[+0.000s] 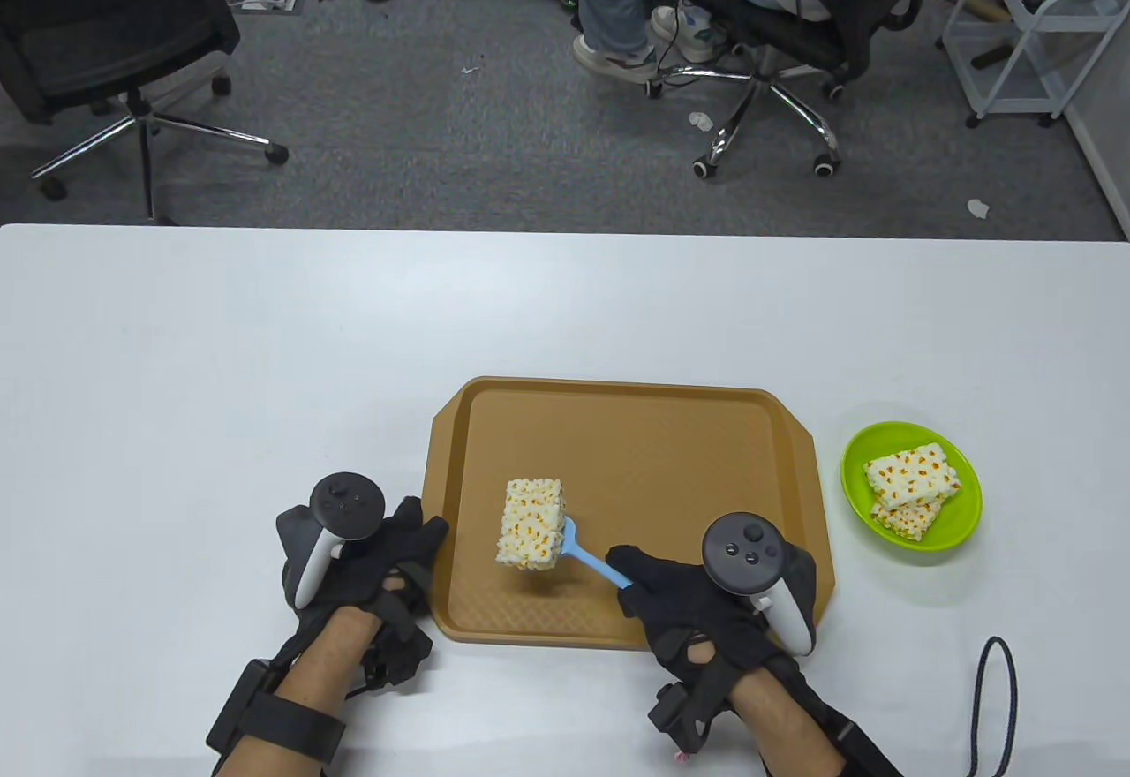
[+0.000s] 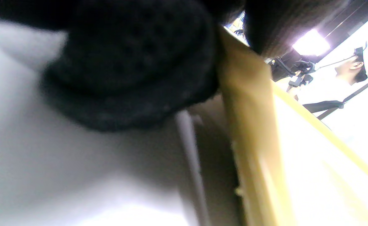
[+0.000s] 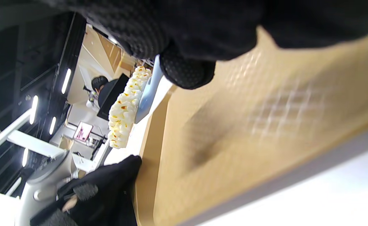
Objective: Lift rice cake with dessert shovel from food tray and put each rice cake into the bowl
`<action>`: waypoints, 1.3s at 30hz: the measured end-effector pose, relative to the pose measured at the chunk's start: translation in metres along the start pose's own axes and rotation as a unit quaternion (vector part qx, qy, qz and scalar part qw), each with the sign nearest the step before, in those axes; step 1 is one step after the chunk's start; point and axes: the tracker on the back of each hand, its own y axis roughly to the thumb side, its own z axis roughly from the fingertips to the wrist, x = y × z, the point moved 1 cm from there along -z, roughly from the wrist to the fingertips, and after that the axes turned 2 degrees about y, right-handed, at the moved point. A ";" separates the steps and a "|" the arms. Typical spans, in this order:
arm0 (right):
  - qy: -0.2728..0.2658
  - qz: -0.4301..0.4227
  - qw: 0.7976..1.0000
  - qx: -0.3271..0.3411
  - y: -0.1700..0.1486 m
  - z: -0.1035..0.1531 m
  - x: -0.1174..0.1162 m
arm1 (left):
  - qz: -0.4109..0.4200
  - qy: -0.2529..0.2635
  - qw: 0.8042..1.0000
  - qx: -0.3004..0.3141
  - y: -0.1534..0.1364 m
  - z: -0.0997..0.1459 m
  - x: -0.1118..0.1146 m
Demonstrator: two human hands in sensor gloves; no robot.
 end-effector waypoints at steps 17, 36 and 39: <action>-0.152 -0.033 0.986 -0.051 -0.018 0.042 0.093 | 0.006 -0.004 1.000 0.000 -0.001 -0.001 -0.001; -0.313 -0.074 0.930 -0.180 -0.076 0.097 0.172 | 0.014 -0.006 1.000 -0.002 -0.003 -0.001 -0.001; -0.328 -0.081 0.916 -0.215 -0.089 0.106 0.177 | 0.014 -0.006 1.000 -0.002 -0.003 -0.001 -0.001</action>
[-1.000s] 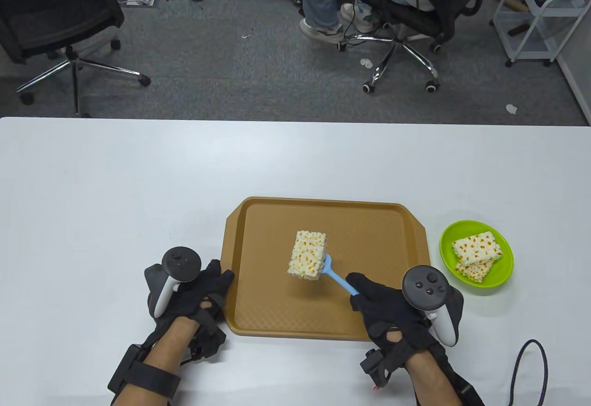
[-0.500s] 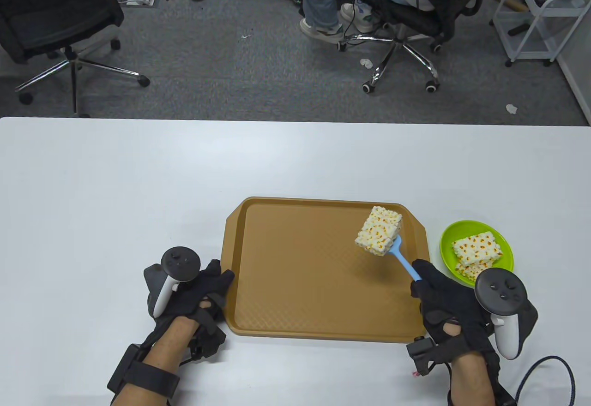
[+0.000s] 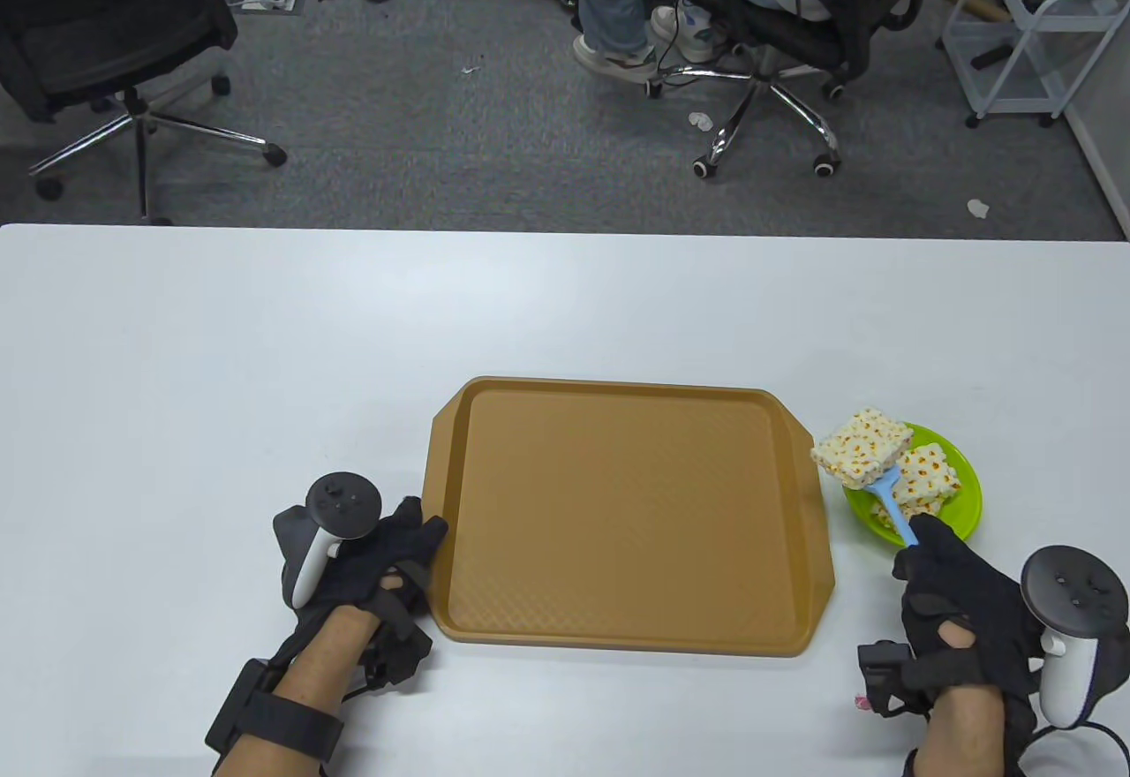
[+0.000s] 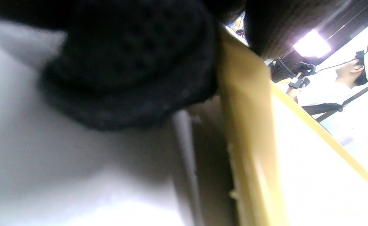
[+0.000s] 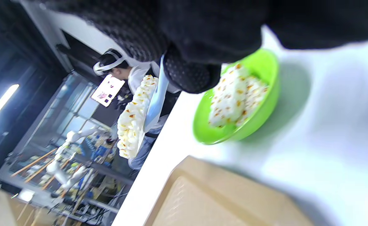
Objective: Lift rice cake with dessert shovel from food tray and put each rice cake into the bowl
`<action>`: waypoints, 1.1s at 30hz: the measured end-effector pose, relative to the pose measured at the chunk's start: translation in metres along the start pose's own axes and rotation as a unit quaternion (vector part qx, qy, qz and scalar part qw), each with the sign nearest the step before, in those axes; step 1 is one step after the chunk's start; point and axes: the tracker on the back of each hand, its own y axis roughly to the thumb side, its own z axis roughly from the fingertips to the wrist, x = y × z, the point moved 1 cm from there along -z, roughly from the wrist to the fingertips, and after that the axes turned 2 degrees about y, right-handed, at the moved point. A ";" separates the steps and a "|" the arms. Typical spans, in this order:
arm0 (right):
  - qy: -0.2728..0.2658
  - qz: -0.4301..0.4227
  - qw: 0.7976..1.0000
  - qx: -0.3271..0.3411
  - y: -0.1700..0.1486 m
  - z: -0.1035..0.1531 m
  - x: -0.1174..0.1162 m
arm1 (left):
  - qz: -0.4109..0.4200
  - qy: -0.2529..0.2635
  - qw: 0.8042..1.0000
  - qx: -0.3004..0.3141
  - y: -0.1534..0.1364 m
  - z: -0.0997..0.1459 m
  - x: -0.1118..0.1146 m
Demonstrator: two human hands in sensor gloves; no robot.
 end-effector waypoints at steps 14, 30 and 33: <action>-0.072 0.075 0.991 -0.090 -0.022 -0.013 0.011 | 0.002 0.000 1.000 -0.001 -0.001 0.000 0.000; -0.145 0.211 0.963 -0.083 -0.001 0.003 0.002 | 0.007 -0.001 1.000 -0.002 -0.002 0.000 0.000; -0.149 0.218 0.961 -0.086 0.000 0.007 0.003 | 0.007 -0.001 1.000 -0.002 -0.002 0.000 0.000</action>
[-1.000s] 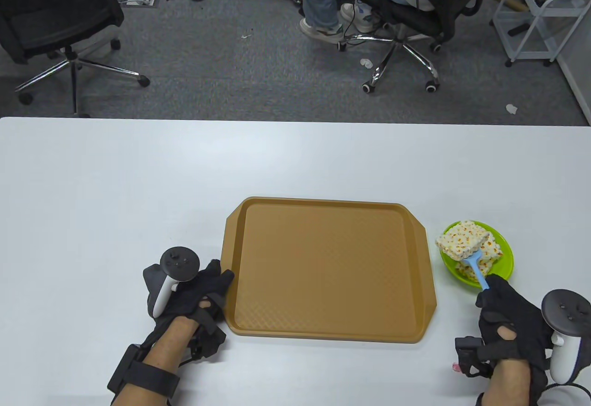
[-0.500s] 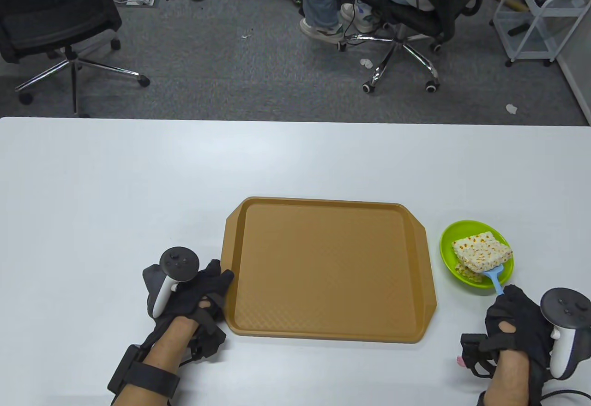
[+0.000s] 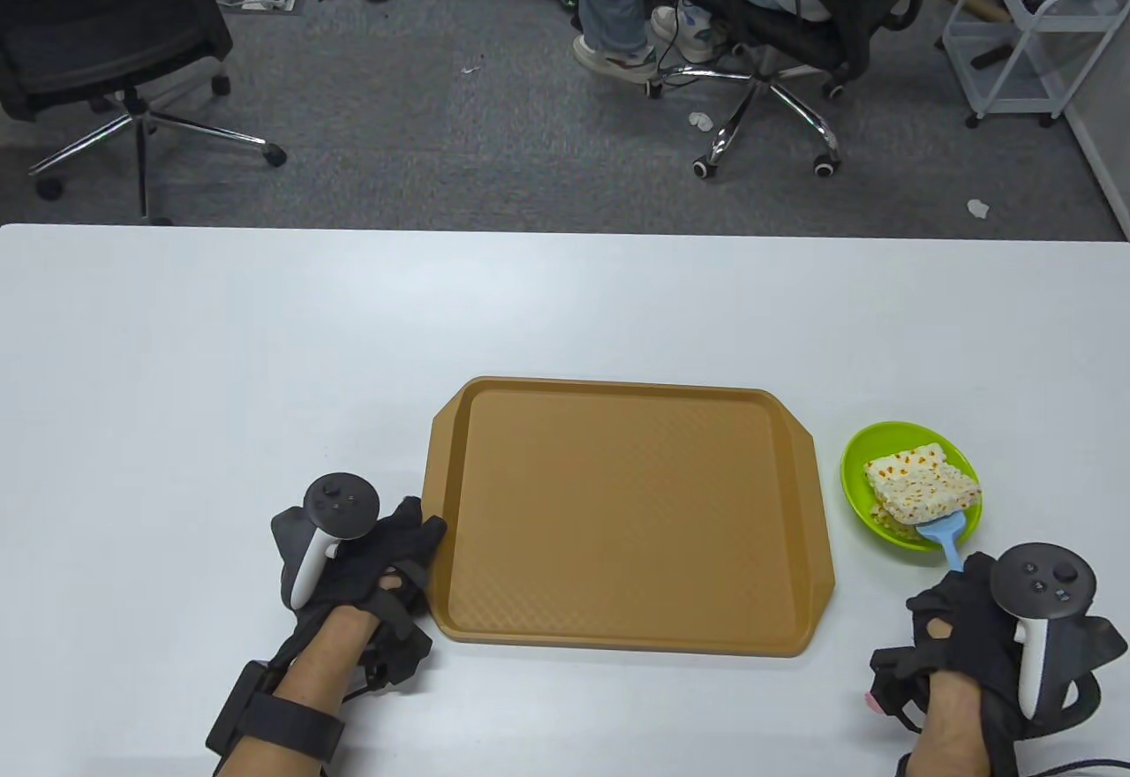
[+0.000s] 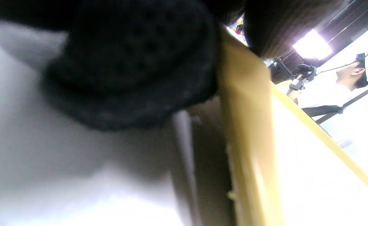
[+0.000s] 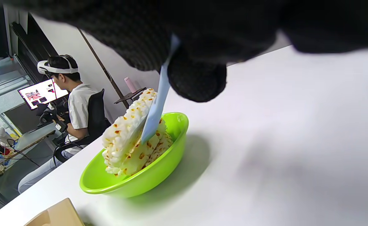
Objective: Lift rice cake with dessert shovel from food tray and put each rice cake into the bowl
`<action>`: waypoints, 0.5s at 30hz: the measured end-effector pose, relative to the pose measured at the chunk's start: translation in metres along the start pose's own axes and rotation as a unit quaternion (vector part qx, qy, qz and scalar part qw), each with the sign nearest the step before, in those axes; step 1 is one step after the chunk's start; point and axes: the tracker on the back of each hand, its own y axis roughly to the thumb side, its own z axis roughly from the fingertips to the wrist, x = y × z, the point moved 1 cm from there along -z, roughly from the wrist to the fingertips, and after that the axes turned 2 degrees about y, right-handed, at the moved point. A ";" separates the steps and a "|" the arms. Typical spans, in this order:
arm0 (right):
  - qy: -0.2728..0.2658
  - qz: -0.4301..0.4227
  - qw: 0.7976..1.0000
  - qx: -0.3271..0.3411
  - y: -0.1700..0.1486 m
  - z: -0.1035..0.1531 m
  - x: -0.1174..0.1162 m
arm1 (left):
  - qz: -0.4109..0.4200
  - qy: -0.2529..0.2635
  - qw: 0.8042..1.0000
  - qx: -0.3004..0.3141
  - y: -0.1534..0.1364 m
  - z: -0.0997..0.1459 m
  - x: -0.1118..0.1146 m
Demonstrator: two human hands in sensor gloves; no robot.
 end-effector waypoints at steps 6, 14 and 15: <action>-0.003 0.015 1.000 -0.017 -0.005 0.000 0.003 | 0.001 -0.001 1.000 0.000 0.000 0.000 0.000; -0.019 0.019 0.999 -0.028 -0.008 -0.001 0.007 | 0.002 -0.003 1.000 0.000 -0.001 -0.001 0.000; -0.024 0.021 0.999 -0.030 -0.008 -0.001 0.007 | 0.002 -0.003 1.000 0.000 -0.001 -0.001 0.000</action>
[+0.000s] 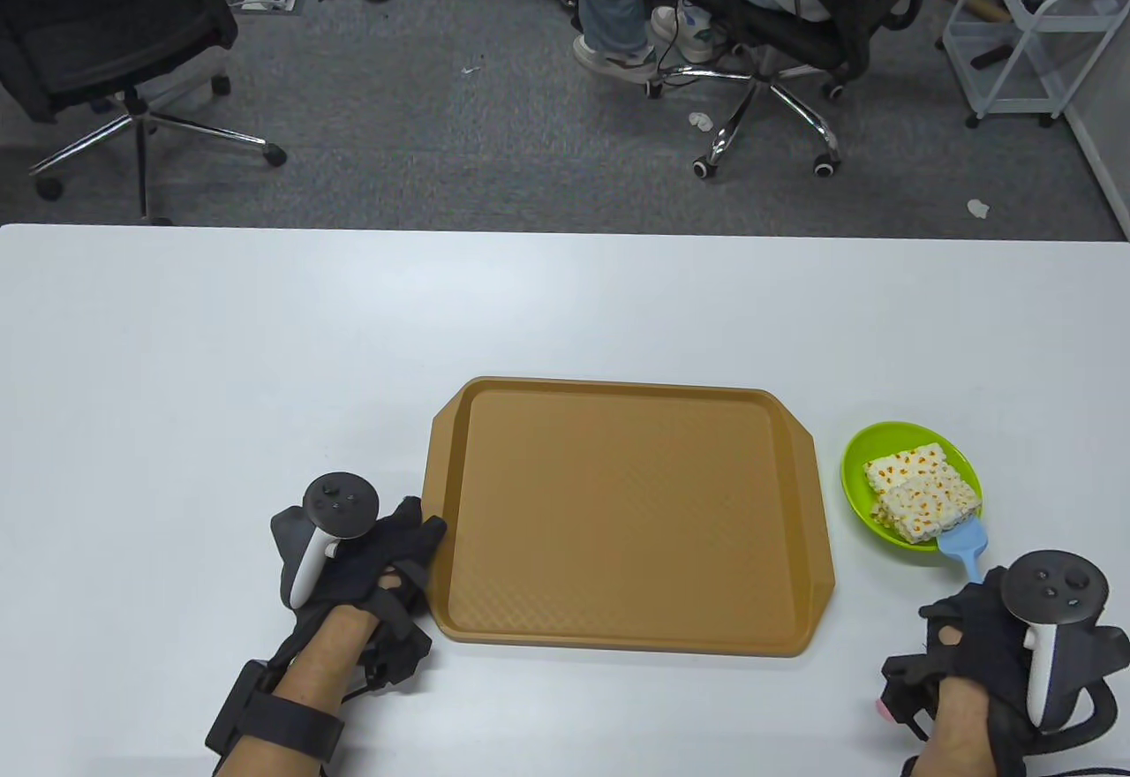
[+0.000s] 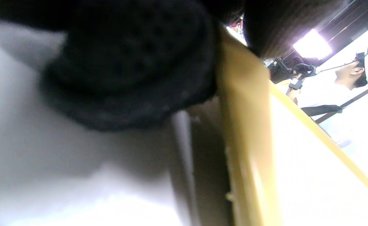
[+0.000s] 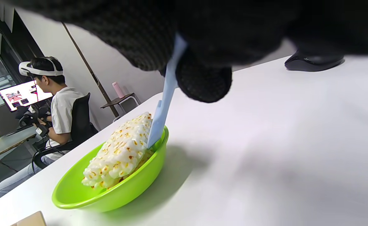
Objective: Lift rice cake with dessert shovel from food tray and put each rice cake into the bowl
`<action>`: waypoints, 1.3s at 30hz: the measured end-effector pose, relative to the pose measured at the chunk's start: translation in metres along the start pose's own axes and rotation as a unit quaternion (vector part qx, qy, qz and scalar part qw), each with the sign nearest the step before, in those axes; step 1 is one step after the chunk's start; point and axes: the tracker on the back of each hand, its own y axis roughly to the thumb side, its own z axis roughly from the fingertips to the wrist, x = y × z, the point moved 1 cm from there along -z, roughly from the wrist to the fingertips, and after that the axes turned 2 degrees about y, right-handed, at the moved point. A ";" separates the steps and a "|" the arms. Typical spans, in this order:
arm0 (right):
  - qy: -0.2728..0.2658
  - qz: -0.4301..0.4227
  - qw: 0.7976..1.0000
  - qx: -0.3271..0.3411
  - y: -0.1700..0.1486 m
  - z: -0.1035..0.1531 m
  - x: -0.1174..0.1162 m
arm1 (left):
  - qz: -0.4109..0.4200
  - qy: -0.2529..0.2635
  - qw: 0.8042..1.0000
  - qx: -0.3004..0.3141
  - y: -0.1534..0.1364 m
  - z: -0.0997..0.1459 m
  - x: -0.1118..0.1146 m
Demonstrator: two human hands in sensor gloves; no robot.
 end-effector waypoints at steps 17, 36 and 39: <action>0.212 -0.127 0.924 0.291 0.073 0.071 -0.058 | 0.000 0.000 1.000 0.000 0.000 -0.001 0.000; 0.385 0.122 0.826 0.394 0.103 0.186 -0.161 | -0.003 -0.001 1.000 0.002 0.000 -0.001 0.001; 0.381 0.123 0.824 0.400 0.104 0.186 -0.160 | -0.003 0.000 1.000 0.002 0.000 -0.001 0.001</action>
